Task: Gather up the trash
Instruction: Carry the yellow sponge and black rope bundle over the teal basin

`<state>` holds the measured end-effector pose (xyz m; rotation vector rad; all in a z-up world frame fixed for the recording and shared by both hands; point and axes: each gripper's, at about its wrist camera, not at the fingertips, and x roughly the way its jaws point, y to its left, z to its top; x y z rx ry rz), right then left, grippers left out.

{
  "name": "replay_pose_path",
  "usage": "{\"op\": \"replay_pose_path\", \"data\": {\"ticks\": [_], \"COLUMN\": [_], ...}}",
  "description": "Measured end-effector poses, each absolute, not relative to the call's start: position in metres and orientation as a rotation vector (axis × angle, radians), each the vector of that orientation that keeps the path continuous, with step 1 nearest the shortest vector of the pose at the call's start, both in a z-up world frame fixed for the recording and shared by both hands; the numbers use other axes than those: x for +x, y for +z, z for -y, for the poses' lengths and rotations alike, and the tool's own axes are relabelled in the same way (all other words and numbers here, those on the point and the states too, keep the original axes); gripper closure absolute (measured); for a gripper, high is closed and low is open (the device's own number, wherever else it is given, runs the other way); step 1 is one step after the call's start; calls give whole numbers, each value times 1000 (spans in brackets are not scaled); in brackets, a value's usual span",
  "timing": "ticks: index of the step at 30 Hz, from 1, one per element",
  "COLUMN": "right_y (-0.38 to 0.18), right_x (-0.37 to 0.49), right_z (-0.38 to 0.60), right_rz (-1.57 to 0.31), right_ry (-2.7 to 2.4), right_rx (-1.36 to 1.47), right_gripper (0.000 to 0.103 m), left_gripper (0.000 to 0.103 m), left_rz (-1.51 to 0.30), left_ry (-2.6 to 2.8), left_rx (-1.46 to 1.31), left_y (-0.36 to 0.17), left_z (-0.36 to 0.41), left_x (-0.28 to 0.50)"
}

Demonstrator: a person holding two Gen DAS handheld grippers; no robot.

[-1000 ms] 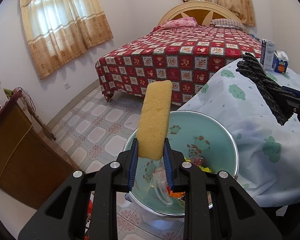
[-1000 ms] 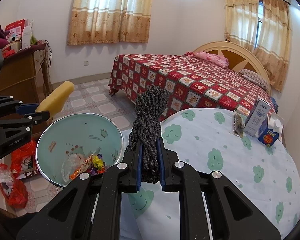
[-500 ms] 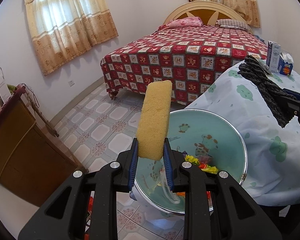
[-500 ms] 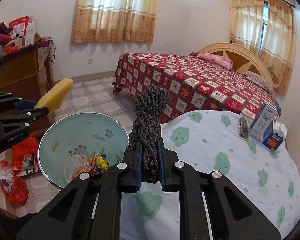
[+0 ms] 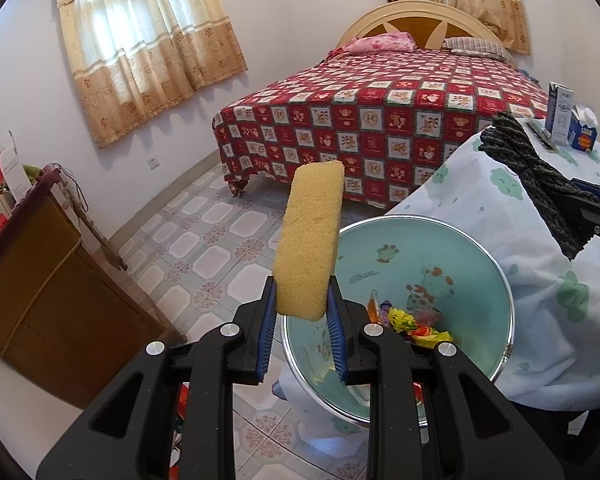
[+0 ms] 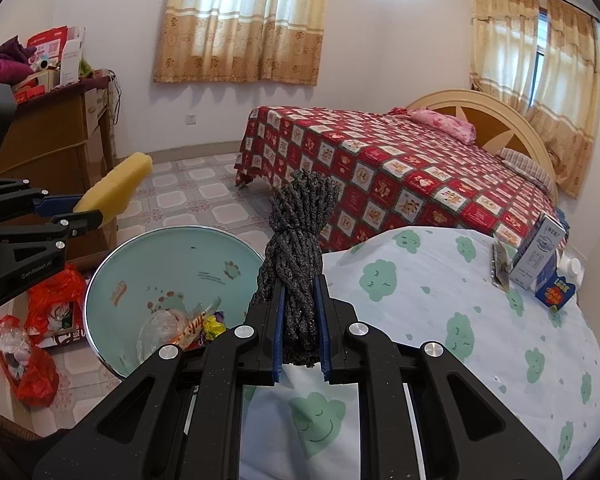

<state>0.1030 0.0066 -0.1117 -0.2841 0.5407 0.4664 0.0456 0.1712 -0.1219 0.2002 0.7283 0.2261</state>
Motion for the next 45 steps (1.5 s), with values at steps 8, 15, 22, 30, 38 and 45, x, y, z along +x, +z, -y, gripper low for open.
{"op": "replay_pose_path", "data": {"ticks": [8,15,22,30,38,45], "right_y": [-111,-110,-109,-108,-108,-108], "right_x": [102,102,102,105,104,105], "right_z": [-14,-17,-23,-31,-36,-41], "right_rz": [-537,-535,-533,-529,-525,-524], "right_ry": [481,487,491,505,517,526], "right_rx": [-292,-297,-303,-310,-317,-321], "right_gripper": [88,88,88,88,88,88], "left_gripper": [79,79,79,79,79,79], "left_rz": [-727,-727,-730,-728,-731,-734], "left_ry": [233,235,243,263,269,277], "left_rx": [199,200,206,208,210,212], "left_y": [-122,-122,-126,-125,-125,-125], "left_z": [-175,-178,-182,-186,-186,-190], "left_x": [45,45,43,41,42,42]}}
